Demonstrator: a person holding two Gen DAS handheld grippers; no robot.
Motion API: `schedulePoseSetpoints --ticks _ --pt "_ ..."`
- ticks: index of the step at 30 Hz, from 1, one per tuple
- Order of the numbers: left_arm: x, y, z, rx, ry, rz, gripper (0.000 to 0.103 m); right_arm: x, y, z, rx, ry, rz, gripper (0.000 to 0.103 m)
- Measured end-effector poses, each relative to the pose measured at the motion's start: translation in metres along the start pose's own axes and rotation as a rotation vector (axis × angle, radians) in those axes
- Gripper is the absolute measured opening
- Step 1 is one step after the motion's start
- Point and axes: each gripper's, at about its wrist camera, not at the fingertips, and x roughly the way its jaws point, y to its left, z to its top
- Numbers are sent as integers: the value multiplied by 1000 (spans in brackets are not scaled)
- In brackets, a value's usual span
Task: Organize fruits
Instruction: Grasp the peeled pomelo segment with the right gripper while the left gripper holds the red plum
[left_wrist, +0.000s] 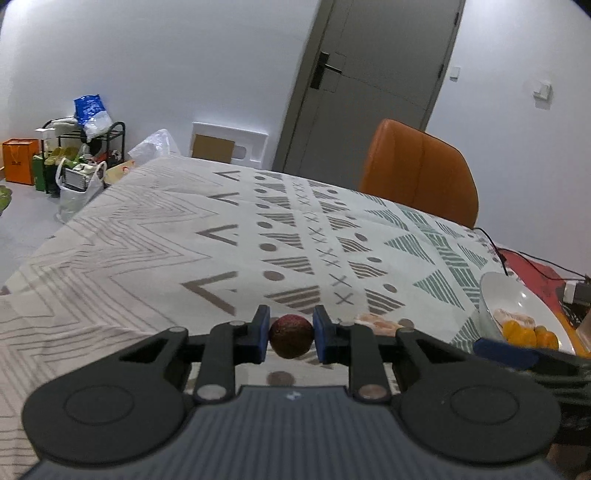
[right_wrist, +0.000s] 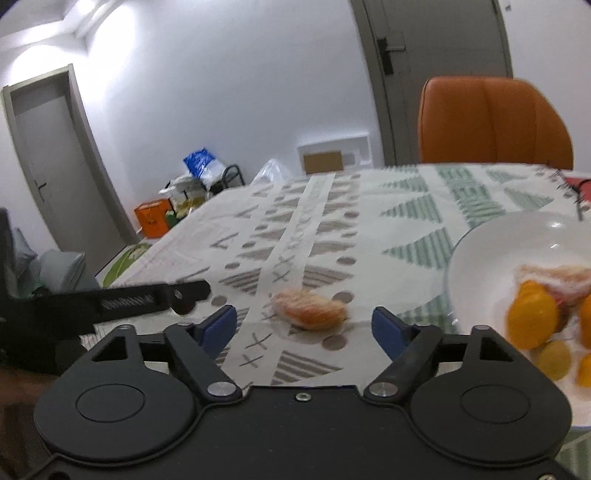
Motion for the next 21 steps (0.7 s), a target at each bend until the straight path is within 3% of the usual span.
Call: schedulePoseSetpoints --ticks 4,21 --pt "-8 13 2 -13 -12 11 23 13 5 -2 9 38 20 68" --pt "-20 52 1 -61 -25 72 23 48 18 3 -43 68 -27 70"
